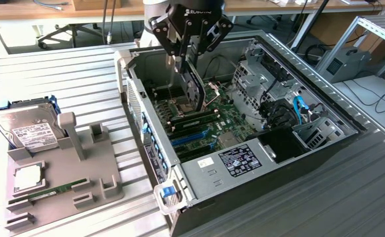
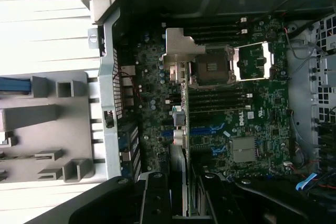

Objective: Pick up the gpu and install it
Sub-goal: 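Pick up the gpu and move the gpu toward the slot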

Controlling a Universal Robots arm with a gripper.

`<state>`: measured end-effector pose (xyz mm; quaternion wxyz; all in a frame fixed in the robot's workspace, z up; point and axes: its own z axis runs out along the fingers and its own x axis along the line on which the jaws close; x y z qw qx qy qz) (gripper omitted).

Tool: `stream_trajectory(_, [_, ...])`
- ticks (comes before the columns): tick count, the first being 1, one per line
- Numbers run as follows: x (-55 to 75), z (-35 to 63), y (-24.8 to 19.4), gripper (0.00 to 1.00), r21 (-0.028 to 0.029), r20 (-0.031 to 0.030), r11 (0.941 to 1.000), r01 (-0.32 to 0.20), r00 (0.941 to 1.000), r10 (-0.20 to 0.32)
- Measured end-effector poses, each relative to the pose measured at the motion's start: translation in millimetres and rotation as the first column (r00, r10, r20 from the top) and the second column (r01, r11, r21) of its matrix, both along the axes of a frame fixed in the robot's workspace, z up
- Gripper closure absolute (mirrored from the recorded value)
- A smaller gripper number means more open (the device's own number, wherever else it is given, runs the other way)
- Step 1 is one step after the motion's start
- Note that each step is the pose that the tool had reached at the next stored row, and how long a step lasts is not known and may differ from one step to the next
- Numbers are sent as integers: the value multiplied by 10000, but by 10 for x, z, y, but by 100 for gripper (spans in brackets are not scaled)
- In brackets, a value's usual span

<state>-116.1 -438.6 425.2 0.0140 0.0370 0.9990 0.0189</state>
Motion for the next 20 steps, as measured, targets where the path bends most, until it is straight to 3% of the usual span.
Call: stream_trajectory(20, [193,-35,0,73,0,0,10000,0,10000,0])
